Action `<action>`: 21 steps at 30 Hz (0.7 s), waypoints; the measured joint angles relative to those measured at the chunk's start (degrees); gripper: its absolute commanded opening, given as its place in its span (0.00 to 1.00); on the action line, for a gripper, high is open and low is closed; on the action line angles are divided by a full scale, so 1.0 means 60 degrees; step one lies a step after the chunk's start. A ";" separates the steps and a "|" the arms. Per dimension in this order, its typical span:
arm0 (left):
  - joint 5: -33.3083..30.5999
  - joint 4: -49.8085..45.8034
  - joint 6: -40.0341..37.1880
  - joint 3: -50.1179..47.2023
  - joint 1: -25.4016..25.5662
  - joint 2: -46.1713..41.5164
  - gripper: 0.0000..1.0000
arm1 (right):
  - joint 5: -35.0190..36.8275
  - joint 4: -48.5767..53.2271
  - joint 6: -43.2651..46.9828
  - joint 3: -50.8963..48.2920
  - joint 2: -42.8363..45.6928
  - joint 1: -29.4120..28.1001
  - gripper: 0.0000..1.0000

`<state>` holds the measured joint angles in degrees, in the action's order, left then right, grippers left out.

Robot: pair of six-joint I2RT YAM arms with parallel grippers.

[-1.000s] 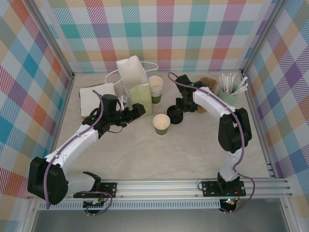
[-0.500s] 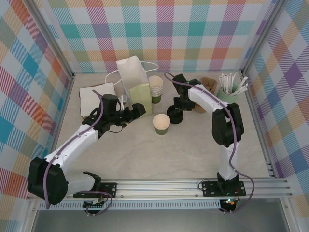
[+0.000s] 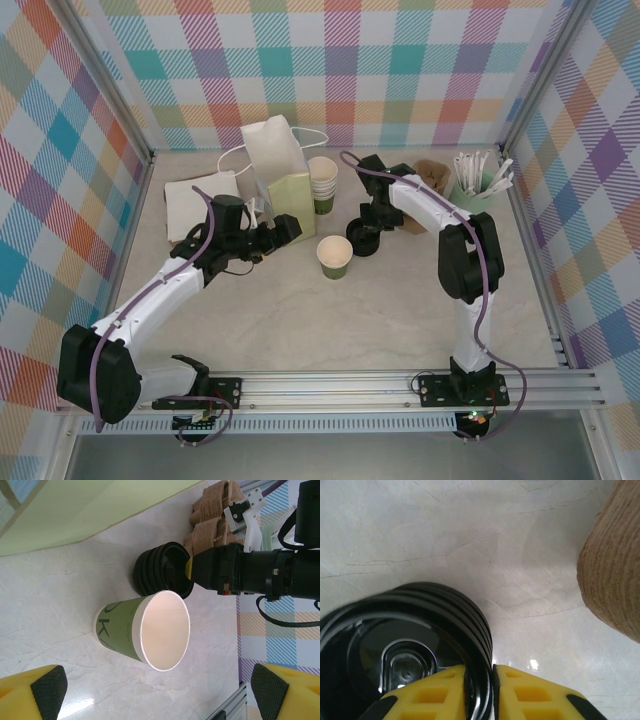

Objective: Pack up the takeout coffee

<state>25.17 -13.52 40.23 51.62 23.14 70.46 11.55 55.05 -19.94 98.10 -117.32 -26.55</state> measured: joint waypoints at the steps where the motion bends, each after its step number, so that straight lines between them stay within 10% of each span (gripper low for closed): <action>1: -0.0004 -0.0007 -0.0007 0.0000 0.0000 0.0000 0.97 | 0.0000 0.0007 0.0007 0.0000 0.0000 -0.0004 0.17; 21: -0.0015 -0.0251 -0.0091 0.0484 0.0000 0.0000 0.96 | 0.0226 0.0120 0.0160 0.0073 0.0659 -0.0004 0.15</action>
<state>25.08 -15.03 39.68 54.52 23.14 70.46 12.91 55.77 -18.98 98.54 -113.36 -26.57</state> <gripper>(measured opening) 0.967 0.150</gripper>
